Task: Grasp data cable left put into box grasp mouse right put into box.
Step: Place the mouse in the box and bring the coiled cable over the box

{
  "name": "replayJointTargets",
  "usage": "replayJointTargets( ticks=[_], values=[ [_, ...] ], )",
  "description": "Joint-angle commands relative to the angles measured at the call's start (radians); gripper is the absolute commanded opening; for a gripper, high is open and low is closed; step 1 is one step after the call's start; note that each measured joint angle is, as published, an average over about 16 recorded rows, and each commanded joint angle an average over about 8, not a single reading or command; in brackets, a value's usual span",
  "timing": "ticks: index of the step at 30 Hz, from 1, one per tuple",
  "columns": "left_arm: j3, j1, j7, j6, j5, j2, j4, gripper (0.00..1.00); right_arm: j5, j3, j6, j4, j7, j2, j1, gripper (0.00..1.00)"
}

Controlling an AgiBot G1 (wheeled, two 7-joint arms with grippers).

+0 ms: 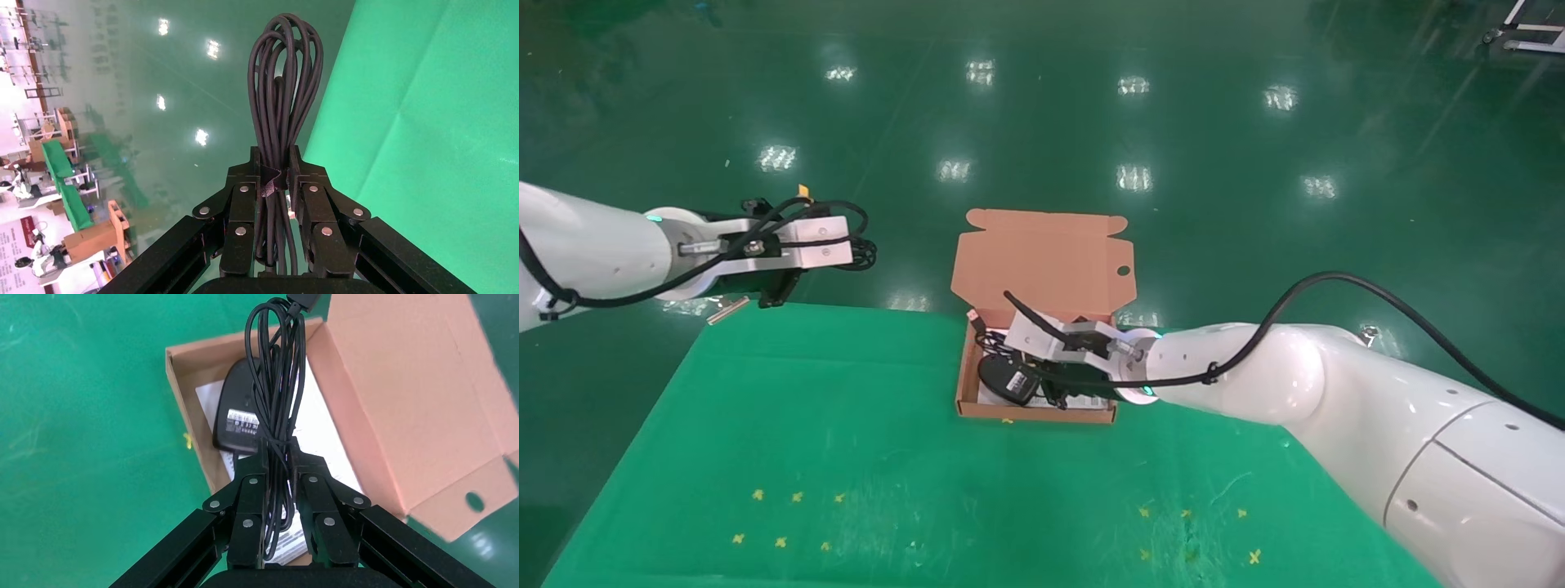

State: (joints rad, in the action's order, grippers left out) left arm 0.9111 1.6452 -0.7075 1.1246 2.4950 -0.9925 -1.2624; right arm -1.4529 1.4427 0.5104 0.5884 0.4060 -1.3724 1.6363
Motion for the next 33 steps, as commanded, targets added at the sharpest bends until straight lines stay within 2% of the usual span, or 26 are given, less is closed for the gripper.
replayJointTargets(
  ticks=[1,4,6,22,28,33],
  values=[
    [0.000,0.000,0.000,0.000,0.000,0.000,0.000,0.00,0.012,0.005,0.001,-0.006,0.009,0.000,-0.002,0.45],
    [0.000,0.000,0.000,0.000,0.000,0.000,0.000,0.00,0.026,0.009,0.004,-0.014,0.021,0.000,-0.003,0.83],
    [0.000,0.000,0.000,0.000,0.000,0.000,0.000,0.00,0.032,0.012,0.007,-0.019,0.026,0.000,-0.003,1.00],
    [0.000,-0.002,0.000,-0.001,-0.002,-0.001,-0.001,0.00,0.035,0.012,0.009,-0.005,0.026,0.013,-0.002,1.00],
    [0.001,-0.025,-0.004,-0.020,-0.020,-0.014,-0.015,0.00,0.030,0.011,-0.003,0.030,0.030,0.051,0.010,1.00],
    [0.007,-0.070,-0.008,-0.068,-0.038,-0.046,-0.017,0.00,0.014,0.013,-0.009,0.078,0.042,0.116,0.039,1.00]
  ],
)
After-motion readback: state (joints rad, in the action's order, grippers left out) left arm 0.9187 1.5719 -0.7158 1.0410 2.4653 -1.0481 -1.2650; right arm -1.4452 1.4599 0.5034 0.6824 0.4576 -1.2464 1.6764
